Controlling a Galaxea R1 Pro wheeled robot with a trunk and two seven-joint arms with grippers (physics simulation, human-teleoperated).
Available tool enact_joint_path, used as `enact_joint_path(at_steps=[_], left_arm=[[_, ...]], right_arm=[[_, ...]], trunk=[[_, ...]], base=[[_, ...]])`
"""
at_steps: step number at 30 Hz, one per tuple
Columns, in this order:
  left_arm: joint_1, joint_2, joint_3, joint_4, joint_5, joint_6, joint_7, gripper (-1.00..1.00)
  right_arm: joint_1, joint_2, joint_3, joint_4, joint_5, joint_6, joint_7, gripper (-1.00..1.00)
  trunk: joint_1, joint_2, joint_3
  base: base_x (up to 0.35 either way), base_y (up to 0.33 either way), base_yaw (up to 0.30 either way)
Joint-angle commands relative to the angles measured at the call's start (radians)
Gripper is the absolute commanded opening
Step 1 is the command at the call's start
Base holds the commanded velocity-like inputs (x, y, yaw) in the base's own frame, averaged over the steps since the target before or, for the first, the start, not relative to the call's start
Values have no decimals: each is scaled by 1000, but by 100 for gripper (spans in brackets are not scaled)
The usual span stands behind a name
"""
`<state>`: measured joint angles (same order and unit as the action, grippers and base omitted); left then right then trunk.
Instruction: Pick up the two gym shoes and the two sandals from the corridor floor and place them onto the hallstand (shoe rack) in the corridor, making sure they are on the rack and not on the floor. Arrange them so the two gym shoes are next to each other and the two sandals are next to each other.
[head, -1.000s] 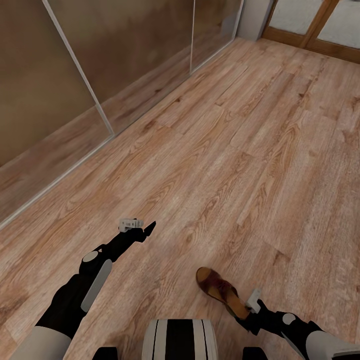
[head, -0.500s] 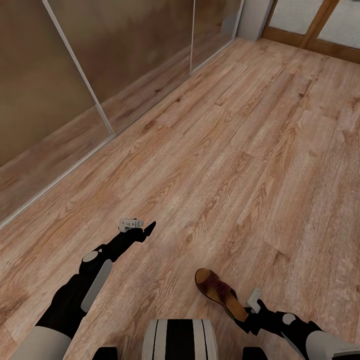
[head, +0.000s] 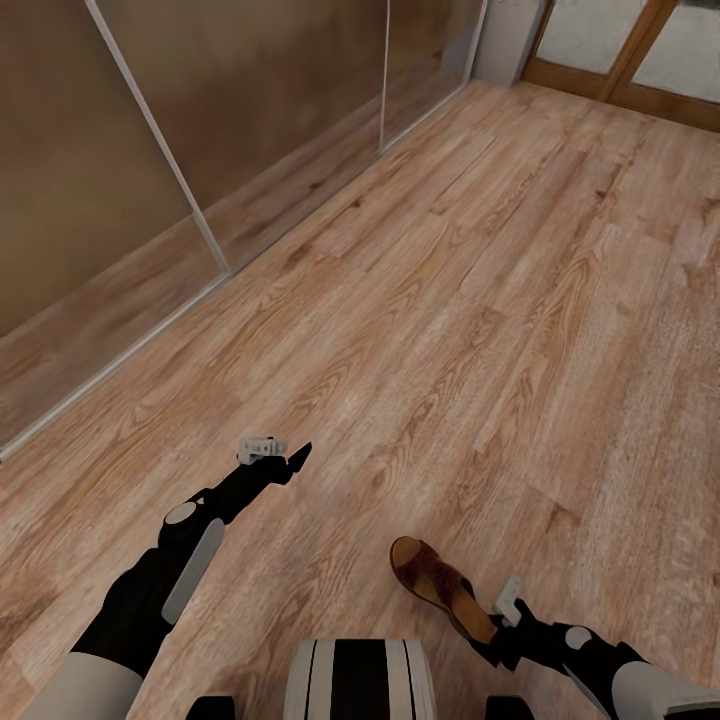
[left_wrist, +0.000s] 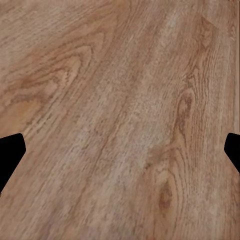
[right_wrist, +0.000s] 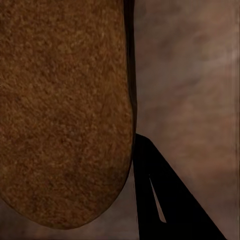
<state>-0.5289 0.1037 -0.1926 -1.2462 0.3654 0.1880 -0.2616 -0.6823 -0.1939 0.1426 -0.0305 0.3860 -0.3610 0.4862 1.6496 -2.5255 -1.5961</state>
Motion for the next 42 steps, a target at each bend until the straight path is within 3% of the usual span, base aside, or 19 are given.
enact_joint_path(at_steps=[1,14,19,20,22,24,26,27,28,29,30,32,42], left_arm=[[0,1,-1,-1,10,8,-1,100],[0,1,1,-1,10,8,-1,100],[0,1,4,-1,9,9,-1,100],[0,1,4,-1,9,10,-1,100],[0,1,5,-1,9,10,-1,100],[0,1,5,-1,9,10,-1,100],[0,1,4,-1,9,10,-1,100],[0,1,2,-1,9,11,-1,100],[0,1,0,-1,9,11,-1,100],[0,1,-1,-1,9,11,-1,100],[0,0,-1,-1,10,11,-1,100],[0,-1,-2,-1,10,11,-1,100],[0,-1,-1,0,14,12,-1,100]], right_arm=[[0,0,9,0,-4,-3,-1,-100],[0,1,4,-1,-5,-3,0,-100],[0,0,-3,-92,-13,-1,5,-100],[0,0,-8,-107,-17,-1,5,-100],[0,1,-72,-165,-68,18,6,-100],[0,2,-120,-200,-107,46,6,-100],[0,3,-191,-273,-165,143,7,-100],[0,4,-240,-402,-211,297,8,-100],[0,5,-257,-539,-236,384,8,-100],[0,6,-260,-575,-242,398,8,-100],[0,9,-264,-675,-261,425,7,-100],[0,10,-265,-744,-272,443,5,-100],[0,16,-264,-799,-274,456,3,-100]], trunk=[[-1,0,3],[-6,3,54],[-9,4,73],[-9,4,77],[-10,5,85],[-11,5,92],[-12,6,100],[-12,6,104],[-13,6,108],[-13,7,112],[-14,7,116],[-15,7,123],[-19,10,162]], base=[[0,0,0],[0,0,0],[0,0,0],[0,0,0],[0,0,0],[0,0,0],[0,0,0],[0,0,0],[0,0,0],[0,0,0],[0,0,0],[0,0,0],[0,0,0]])
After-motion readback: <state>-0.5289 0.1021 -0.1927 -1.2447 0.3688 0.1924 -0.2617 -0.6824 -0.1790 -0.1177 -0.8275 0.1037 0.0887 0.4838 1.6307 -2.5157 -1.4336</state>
